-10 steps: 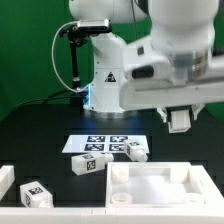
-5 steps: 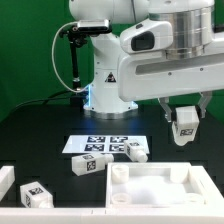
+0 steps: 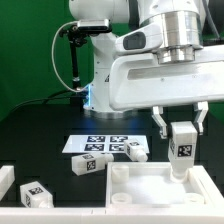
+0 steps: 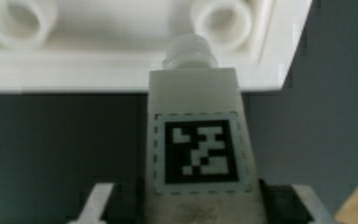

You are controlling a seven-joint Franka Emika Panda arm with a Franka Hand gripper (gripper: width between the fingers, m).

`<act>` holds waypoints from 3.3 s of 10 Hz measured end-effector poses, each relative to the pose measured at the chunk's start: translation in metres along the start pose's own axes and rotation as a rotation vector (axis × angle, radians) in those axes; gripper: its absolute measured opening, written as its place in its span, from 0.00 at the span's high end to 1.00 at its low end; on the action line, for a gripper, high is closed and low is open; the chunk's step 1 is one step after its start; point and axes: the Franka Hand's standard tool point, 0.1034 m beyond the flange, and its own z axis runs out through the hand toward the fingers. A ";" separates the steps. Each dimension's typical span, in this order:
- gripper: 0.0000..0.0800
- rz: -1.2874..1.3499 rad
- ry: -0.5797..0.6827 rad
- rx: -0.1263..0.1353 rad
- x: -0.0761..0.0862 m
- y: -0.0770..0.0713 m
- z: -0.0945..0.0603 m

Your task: Assemble one leg

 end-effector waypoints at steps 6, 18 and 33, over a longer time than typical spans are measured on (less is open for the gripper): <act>0.64 -0.025 0.110 -0.013 -0.016 -0.015 0.012; 0.64 -0.054 0.116 -0.013 -0.037 -0.029 0.038; 0.19 0.051 -0.156 0.028 -0.028 -0.043 0.045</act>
Offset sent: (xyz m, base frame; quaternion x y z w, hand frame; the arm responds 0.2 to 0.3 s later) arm 0.0000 0.0000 0.0000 0.0000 0.0000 0.0000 1.0000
